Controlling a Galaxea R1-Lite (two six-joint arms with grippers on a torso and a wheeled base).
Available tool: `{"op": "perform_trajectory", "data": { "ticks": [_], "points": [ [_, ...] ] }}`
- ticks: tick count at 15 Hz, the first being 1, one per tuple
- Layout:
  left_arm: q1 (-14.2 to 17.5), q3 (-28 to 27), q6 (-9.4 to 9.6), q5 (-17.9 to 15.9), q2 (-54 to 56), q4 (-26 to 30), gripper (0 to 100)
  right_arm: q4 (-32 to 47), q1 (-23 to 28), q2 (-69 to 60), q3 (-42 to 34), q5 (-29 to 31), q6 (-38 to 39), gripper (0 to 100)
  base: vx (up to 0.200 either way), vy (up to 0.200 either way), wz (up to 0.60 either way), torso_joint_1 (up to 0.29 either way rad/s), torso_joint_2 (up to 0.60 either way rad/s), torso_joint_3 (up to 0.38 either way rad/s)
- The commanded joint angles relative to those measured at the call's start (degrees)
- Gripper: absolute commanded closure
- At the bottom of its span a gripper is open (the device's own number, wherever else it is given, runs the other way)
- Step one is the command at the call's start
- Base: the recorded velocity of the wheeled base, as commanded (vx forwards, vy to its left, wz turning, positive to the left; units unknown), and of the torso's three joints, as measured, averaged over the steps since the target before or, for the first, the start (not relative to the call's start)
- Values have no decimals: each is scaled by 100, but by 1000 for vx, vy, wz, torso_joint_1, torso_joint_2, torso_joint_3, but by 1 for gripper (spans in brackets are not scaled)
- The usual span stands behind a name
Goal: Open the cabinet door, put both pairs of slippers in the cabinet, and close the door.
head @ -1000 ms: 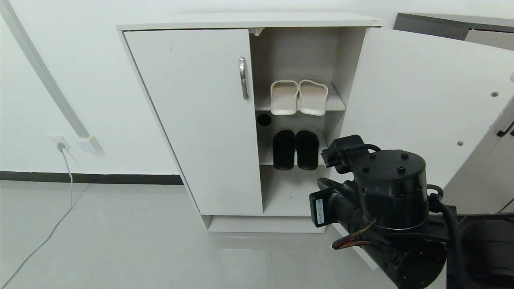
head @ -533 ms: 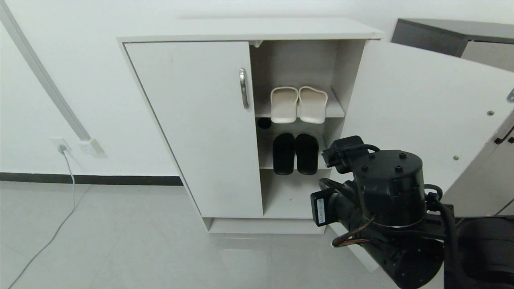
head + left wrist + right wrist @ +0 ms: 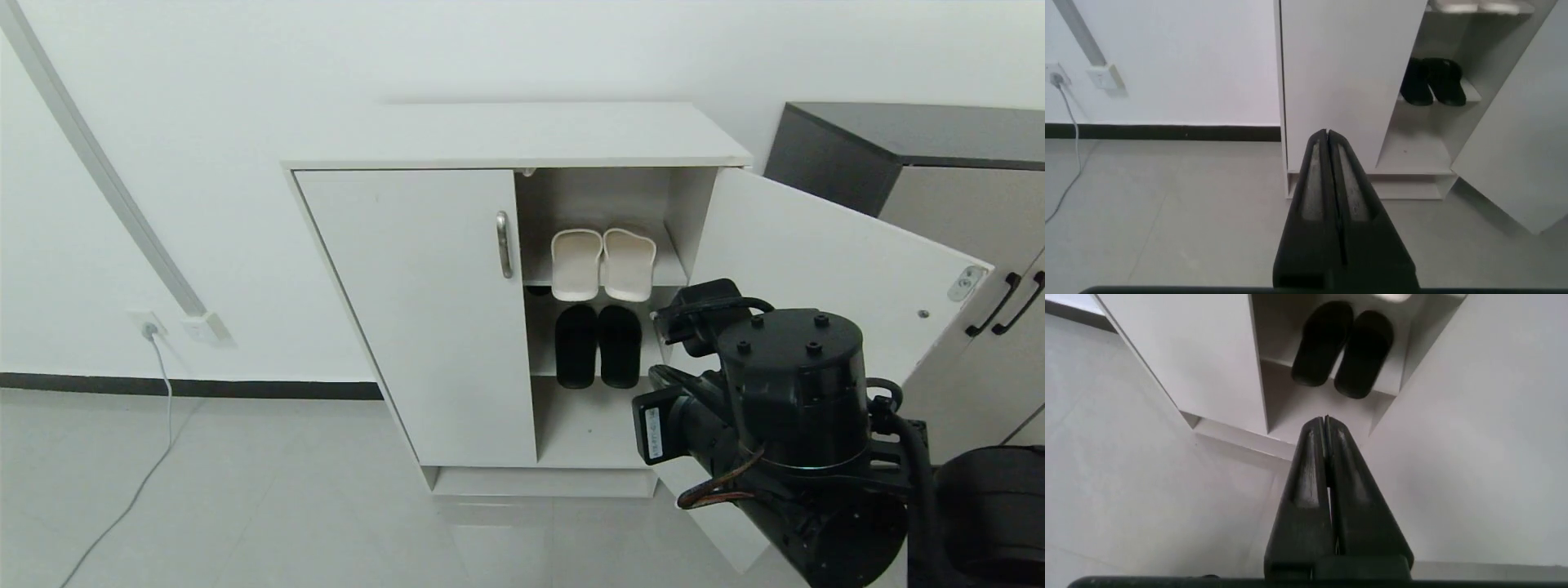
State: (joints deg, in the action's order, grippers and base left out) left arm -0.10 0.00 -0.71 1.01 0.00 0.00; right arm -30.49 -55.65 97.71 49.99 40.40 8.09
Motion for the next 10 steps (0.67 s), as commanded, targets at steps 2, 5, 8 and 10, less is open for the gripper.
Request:
{"op": "perform_trajectory", "data": {
  "ticks": [2, 5, 8, 10],
  "points": [
    [1, 0, -8, 4, 0, 0, 100, -10, -7, 3, -16, 3, -1, 100, 0, 0, 0, 151, -476, -325],
    [1, 0, -8, 4, 0, 0, 100, -10, -7, -6, -42, 3, 8, 100, 0, 0, 0, 168, -487, -312],
    [1, 0, -8, -5, 0, 0, 100, -10, 2, -6, -42, 3, 8, 100, 0, 0, 0, 198, -499, -310],
    [1, 0, 0, 4, 0, 0, 100, -10, -7, 3, -42, 3, 8, 100, 0, 0, 0, 202, -510, -308]
  ]
}}
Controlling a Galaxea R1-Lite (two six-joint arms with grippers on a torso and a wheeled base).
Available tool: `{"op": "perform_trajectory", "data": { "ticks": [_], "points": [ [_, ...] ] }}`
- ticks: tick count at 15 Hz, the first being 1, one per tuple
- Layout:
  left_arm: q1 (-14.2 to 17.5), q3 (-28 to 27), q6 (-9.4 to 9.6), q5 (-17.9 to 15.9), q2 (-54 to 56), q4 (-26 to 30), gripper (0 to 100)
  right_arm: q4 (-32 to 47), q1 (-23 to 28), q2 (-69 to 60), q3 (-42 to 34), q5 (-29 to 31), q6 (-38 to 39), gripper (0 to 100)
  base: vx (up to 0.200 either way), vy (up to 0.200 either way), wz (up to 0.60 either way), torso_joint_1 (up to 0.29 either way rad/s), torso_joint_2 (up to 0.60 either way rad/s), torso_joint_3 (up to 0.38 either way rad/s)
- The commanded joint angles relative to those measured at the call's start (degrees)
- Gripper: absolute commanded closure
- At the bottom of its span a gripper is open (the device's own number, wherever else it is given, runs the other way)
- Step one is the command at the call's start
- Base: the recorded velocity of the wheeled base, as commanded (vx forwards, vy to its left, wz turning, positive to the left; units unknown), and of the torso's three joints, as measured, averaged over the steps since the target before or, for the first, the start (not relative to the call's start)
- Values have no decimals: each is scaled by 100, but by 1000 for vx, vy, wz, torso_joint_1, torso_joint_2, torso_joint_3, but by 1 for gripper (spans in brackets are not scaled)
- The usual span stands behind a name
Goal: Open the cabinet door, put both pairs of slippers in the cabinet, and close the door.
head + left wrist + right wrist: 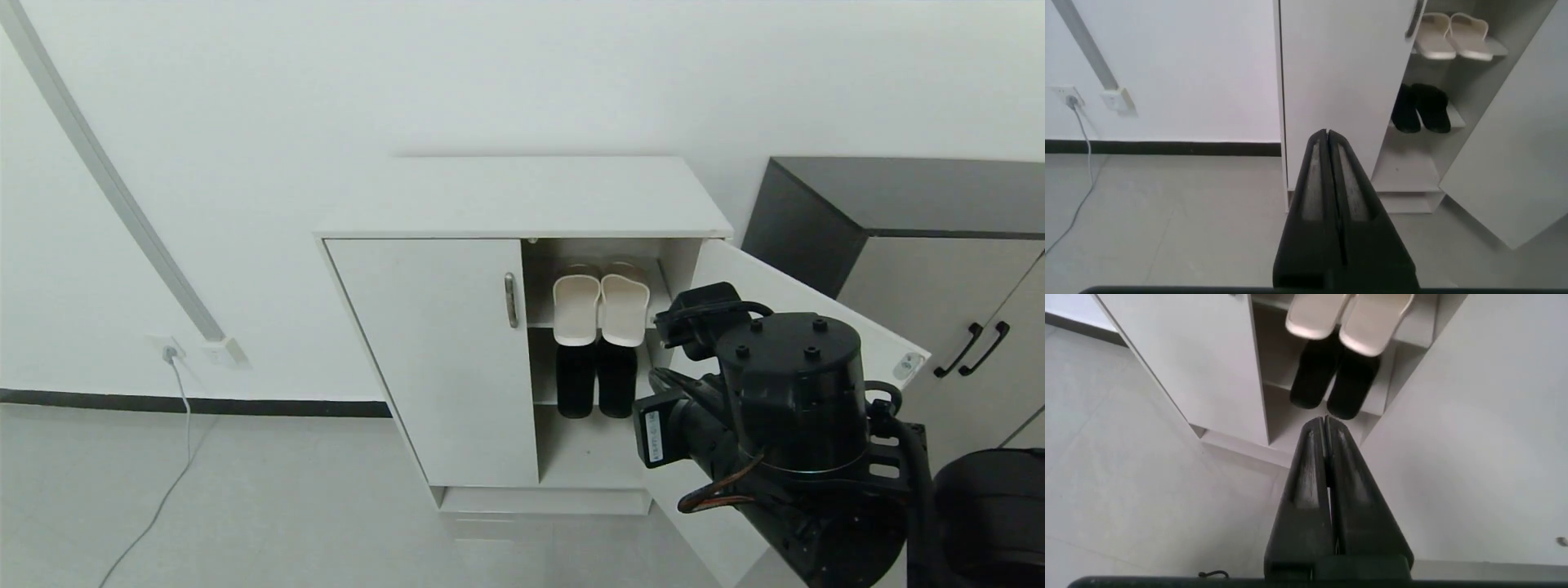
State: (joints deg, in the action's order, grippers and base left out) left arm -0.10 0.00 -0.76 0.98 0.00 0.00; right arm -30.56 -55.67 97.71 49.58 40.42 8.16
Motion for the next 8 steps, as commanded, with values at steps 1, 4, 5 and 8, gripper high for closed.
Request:
{"op": "perform_trajectory", "data": {
  "ticks": [1, 4, 5, 8],
  "points": [
    [1, 0, -4, -1, 0, 0, 100, -2, 4, 3, -1, 1, 2, 100, 0, 0, 0, 217, -525, -315],
    [1, 0, -4, -1, 0, 0, 100, -2, 4, 3, -10, 9, 11, 100, 0, 0, 0, 224, -536, -316],
    [1, 0, -4, 8, 0, 0, 100, -2, 4, -6, -10, 9, 11, 100, 0, 0, 0, 232, -559, -325],
    [1, 0, -4, -1, 0, 0, 100, -117, 30, -24, -62, 1, 2, 100, 0, 0, 0, 199, -470, -261]
  ]
}}
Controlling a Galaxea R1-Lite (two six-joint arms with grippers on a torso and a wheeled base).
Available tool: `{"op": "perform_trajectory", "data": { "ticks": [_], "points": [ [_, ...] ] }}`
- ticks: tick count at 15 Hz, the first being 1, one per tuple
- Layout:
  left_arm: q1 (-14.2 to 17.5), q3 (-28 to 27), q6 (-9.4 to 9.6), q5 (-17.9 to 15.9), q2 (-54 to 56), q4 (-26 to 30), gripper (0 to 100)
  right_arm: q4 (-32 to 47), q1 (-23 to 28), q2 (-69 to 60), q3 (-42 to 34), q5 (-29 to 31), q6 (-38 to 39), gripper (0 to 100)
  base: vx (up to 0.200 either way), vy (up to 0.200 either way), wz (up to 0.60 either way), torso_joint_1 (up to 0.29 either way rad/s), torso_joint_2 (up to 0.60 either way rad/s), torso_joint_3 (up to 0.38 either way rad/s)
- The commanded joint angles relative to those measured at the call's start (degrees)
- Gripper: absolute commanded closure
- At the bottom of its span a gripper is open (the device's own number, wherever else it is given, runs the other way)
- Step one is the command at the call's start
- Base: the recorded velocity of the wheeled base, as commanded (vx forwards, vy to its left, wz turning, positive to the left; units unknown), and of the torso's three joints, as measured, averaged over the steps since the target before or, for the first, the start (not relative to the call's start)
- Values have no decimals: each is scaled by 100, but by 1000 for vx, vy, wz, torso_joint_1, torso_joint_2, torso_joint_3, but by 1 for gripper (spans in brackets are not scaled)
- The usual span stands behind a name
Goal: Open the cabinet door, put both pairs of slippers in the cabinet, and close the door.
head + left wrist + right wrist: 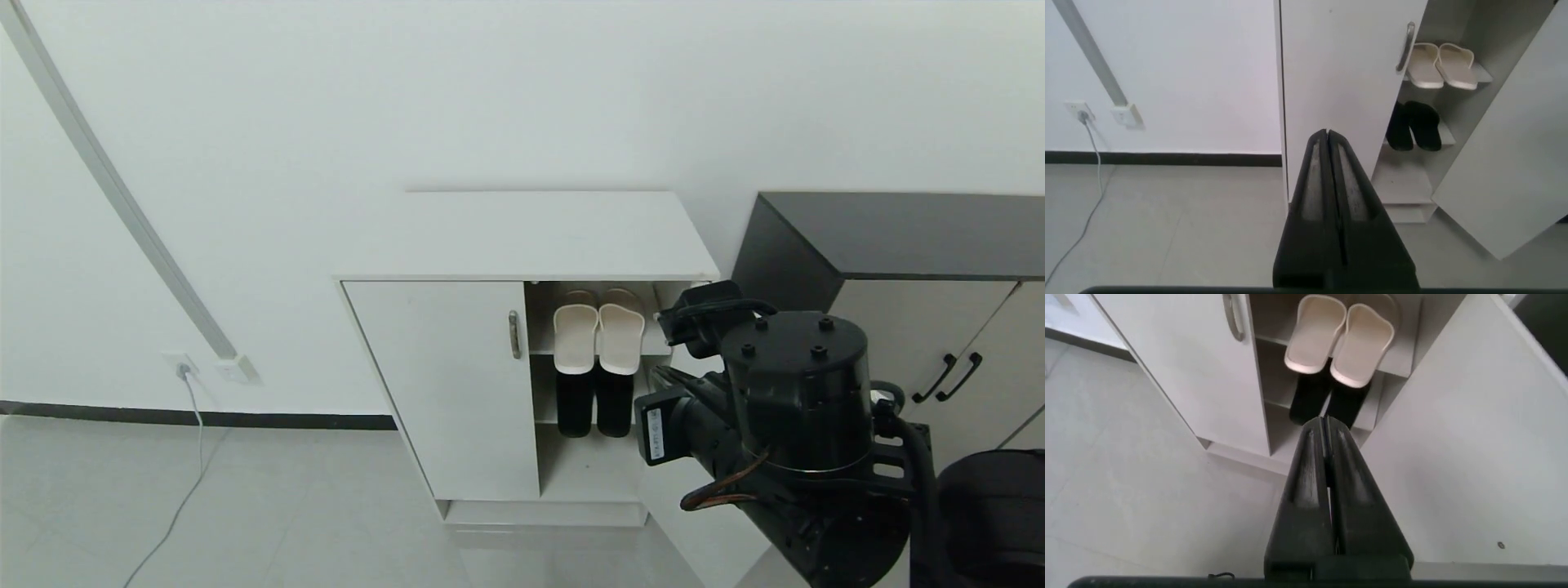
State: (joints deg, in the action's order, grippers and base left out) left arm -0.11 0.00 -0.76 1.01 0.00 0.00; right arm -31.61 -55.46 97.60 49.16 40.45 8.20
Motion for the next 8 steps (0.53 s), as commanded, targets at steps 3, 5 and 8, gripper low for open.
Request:
{"op": "perform_trajectory", "data": {
  "ticks": [3, 5, 8],
  "points": [
    [2, 0, -4, 4, 0, 0, 100, -21, 26, -13, -47, -2, -12, 100, 0, 0, 0, 46, -105, -54],
    [2, 0, -4, -5, 0, 0, 100, -21, 26, -4, -47, -2, -12, 100, 0, 0, 0, 0, 0, 0],
    [2, 0, -4, -5, 0, 0, 100, -12, 26, -4, -47, -11, -12, 100, 0, 0, -200, 1, -1, 2]
  ]
}}
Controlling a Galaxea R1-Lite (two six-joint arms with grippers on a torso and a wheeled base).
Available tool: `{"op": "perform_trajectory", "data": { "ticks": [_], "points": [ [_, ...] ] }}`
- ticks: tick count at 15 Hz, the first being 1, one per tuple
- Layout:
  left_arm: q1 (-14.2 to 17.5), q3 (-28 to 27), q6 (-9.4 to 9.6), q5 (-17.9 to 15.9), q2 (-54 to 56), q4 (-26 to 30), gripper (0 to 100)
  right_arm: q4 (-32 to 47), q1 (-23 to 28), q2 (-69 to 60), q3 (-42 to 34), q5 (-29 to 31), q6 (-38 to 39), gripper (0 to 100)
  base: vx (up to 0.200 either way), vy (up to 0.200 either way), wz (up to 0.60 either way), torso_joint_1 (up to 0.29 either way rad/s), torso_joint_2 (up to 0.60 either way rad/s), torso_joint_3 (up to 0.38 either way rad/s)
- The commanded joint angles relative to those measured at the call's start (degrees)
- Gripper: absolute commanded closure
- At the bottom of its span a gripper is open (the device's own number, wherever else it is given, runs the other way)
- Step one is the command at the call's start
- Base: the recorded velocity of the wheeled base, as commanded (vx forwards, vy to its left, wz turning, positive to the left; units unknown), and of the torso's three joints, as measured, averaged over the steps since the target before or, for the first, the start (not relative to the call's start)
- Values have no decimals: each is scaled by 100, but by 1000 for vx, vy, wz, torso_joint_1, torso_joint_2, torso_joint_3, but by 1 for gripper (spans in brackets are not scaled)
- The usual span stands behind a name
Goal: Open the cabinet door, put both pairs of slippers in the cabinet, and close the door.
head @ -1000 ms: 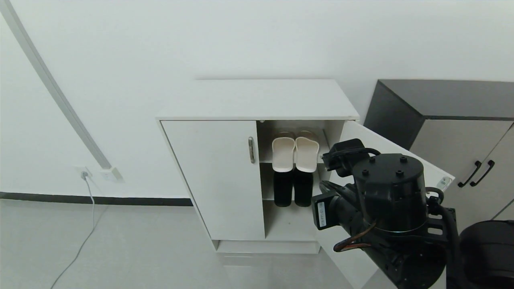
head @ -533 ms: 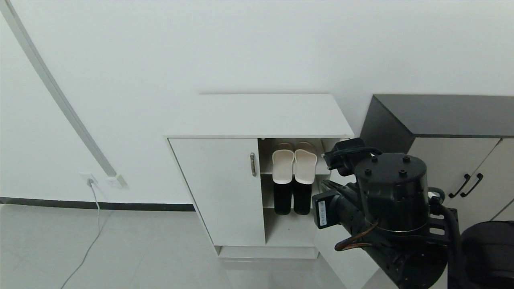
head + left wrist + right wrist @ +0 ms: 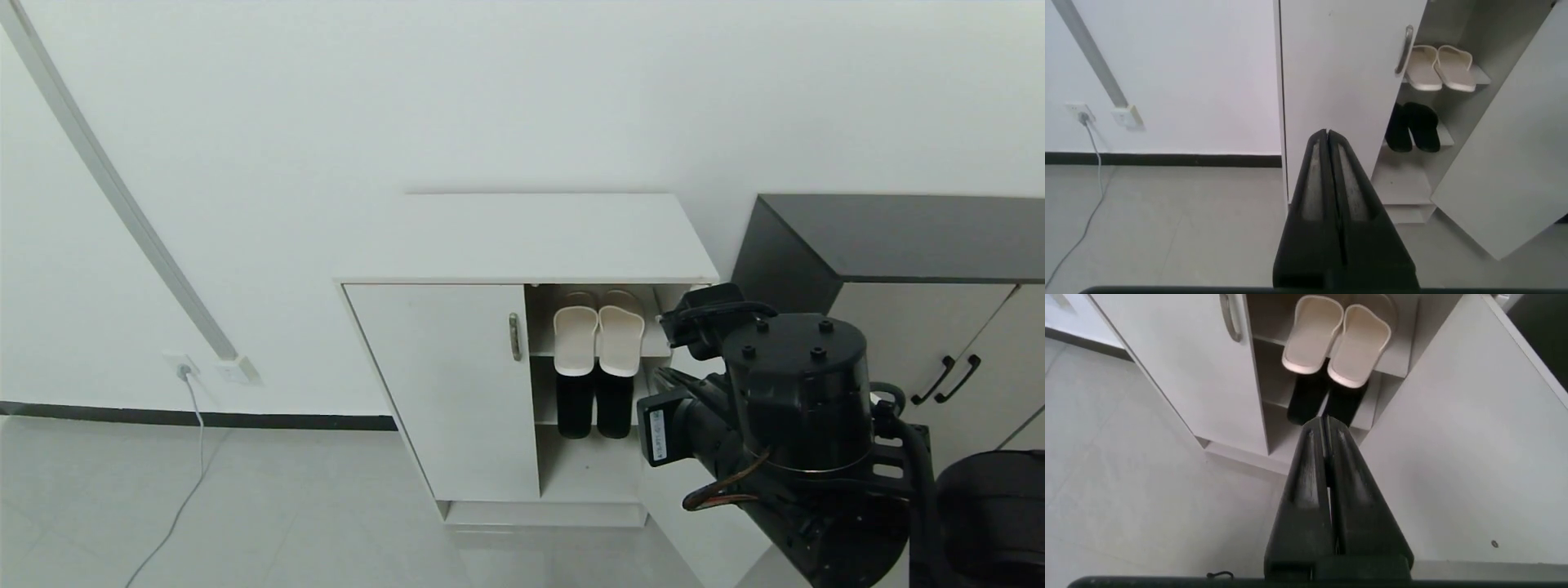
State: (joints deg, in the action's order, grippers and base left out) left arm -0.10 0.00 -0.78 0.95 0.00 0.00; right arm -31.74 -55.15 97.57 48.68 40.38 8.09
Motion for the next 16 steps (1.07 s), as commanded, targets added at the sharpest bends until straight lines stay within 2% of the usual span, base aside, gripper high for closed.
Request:
{"op": "perform_trajectory", "data": {
  "ticks": [1, 7, 14, 16],
  "points": [
    [1, 0, -1, 2, 0, 0, 100, 2, -5, -1, 1, -3, -1, 100, 0, 0, -600, 2, 2, 2],
    [1, 0, -1, 10, 0, 0, 100, -7, 154, -28, 10, -3, -89, 100, 0, 0, -600, 4, 2, 2],
    [1, 0, -1, 2, 0, 0, 100, -7, 277, -28, 1, 5, -168, 100, 0, 0, 0, 0, 0, 0],
    [1, 0, -1, 2, 0, 0, 100, -7, 286, -28, 1, 5, -159, 100, -200, 0, 0, 2, 2, 2]
  ]
}}
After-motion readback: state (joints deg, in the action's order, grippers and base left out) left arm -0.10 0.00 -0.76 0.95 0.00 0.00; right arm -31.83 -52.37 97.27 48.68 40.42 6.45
